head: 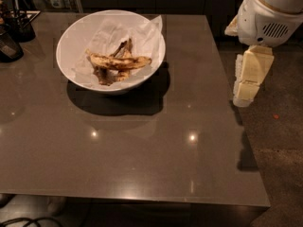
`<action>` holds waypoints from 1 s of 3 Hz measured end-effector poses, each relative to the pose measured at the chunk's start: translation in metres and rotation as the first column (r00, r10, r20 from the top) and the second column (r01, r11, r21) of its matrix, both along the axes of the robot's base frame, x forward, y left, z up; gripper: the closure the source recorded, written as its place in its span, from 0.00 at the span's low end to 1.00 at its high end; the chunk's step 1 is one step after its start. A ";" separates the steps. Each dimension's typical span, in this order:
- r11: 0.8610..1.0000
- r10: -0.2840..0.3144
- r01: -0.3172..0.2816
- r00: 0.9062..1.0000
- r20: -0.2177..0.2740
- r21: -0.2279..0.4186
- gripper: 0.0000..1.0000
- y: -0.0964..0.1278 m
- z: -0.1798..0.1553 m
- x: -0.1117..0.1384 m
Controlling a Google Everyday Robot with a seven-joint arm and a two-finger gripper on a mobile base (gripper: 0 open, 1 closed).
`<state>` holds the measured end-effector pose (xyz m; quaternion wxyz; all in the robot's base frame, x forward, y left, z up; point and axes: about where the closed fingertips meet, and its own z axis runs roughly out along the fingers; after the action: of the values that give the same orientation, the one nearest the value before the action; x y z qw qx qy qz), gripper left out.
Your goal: Pick banana from white bowl
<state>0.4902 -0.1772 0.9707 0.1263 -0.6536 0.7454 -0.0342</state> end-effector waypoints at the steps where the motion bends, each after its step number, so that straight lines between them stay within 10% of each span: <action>1: 1.000 0.004 -0.005 1.000 0.012 0.030 0.00 0.007 -0.001 0.011; 3: 0.989 0.135 -0.136 0.991 0.026 0.056 0.00 0.066 0.016 0.082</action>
Offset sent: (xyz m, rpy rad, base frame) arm 0.0832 0.0740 0.0329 0.0742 -0.0442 0.1646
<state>0.5720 -0.1114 0.9864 0.1553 -0.6985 0.6985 -0.0112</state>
